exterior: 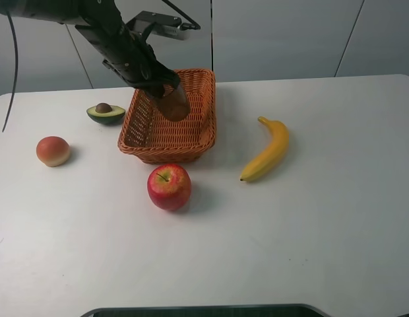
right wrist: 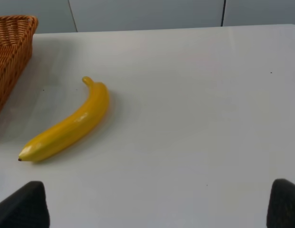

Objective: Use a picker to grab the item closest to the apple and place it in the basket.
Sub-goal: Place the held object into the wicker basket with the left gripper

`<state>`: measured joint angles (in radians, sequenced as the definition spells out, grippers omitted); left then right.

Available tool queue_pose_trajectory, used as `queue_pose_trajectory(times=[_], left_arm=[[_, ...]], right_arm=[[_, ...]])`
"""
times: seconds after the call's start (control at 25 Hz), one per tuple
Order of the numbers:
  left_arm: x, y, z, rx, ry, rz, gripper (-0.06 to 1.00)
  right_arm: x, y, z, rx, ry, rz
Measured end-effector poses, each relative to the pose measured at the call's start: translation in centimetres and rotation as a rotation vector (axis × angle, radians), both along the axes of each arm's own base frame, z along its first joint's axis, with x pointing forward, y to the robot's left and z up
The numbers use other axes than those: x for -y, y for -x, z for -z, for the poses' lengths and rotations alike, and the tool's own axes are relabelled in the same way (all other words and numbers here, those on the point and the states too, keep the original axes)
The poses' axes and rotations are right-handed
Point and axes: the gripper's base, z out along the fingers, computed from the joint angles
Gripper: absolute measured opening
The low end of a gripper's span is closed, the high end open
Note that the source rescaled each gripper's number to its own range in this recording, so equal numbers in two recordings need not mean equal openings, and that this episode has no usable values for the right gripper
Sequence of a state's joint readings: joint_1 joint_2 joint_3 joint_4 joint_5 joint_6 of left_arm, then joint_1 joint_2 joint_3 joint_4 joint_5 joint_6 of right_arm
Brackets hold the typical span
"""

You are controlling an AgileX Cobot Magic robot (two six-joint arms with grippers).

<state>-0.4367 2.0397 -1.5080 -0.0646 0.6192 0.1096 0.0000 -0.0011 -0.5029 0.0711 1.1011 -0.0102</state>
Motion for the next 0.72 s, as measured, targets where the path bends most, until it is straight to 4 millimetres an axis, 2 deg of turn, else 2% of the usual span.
queue_pose_trajectory(times=[0.16, 0.4, 0.56, 0.68, 0.72], left_arm=[[0.0, -0.1, 0.7, -0.016, -0.007, 0.000, 0.03], [0.1, -0.2, 3.3, -0.084, -0.038, 0.001, 0.03], [0.1, -0.2, 3.4, -0.089, -0.038, 0.000, 0.06], [0.1, -0.2, 3.4, -0.089, -0.038, 0.000, 0.18], [0.1, -0.2, 3.4, -0.089, -0.038, 0.000, 0.27]], right_arm=[[0.0, 0.0, 0.0, 0.000, 0.000, 0.000], [0.0, 0.0, 0.0, 0.000, 0.000, 0.000], [0.0, 0.0, 0.0, 0.000, 0.000, 0.000], [0.0, 0.0, 0.0, 0.000, 0.000, 0.000], [0.0, 0.0, 0.0, 0.000, 0.000, 0.000]])
